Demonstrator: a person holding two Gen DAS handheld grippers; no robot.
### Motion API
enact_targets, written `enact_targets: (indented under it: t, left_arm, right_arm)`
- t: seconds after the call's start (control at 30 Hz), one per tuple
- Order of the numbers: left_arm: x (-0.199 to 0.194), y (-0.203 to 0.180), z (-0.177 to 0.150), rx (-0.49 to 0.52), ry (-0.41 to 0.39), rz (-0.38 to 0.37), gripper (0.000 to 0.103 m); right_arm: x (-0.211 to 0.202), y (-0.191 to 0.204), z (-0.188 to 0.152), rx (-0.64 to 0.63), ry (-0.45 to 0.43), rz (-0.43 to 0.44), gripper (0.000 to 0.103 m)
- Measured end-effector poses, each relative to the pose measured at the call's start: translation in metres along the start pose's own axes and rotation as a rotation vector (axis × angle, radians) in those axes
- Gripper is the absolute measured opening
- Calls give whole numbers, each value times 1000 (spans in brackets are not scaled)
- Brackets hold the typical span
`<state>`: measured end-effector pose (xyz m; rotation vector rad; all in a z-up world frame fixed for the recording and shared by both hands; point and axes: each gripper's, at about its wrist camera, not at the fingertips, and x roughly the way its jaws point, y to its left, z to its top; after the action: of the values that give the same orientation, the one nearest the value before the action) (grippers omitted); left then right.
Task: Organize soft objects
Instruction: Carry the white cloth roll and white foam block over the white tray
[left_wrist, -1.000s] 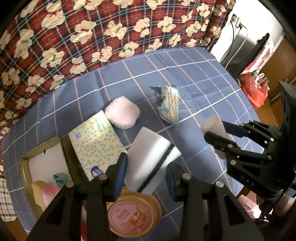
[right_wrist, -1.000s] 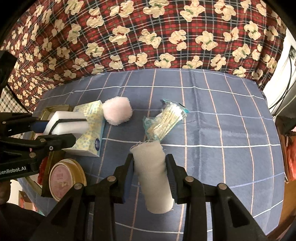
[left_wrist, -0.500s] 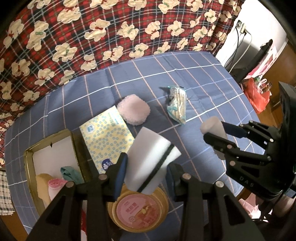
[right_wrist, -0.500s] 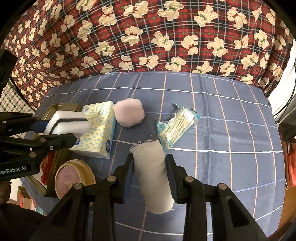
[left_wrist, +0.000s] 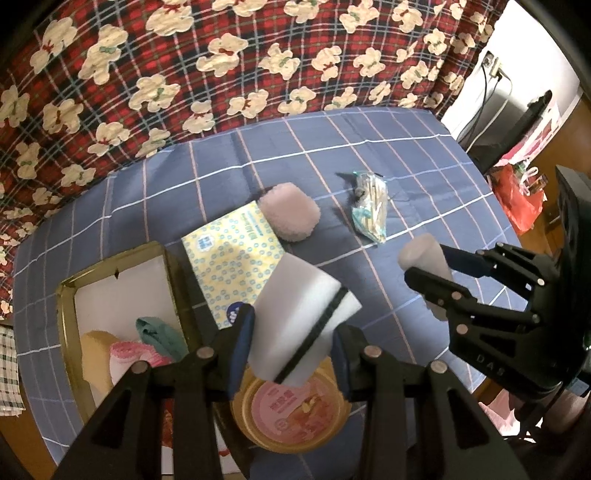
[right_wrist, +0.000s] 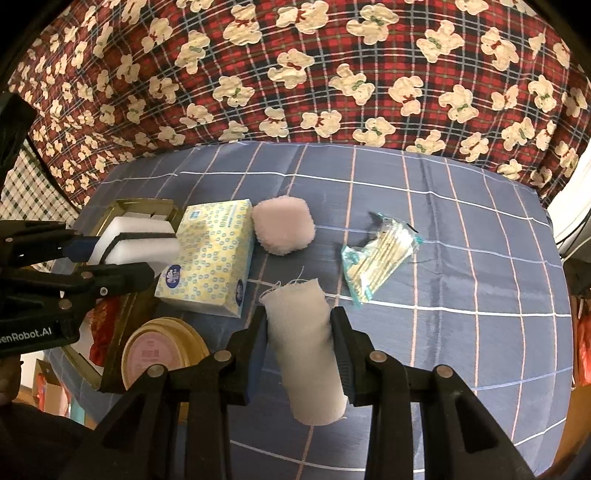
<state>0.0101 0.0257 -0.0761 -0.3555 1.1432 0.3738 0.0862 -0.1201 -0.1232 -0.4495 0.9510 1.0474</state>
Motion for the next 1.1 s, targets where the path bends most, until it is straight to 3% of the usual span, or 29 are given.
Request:
enact_targets:
  t: [1.1]
  left_arm:
    - [-17, 66, -33, -185, -9, 71, 38]
  right_arm:
    - [23, 68, 25, -162, 22, 107, 37]
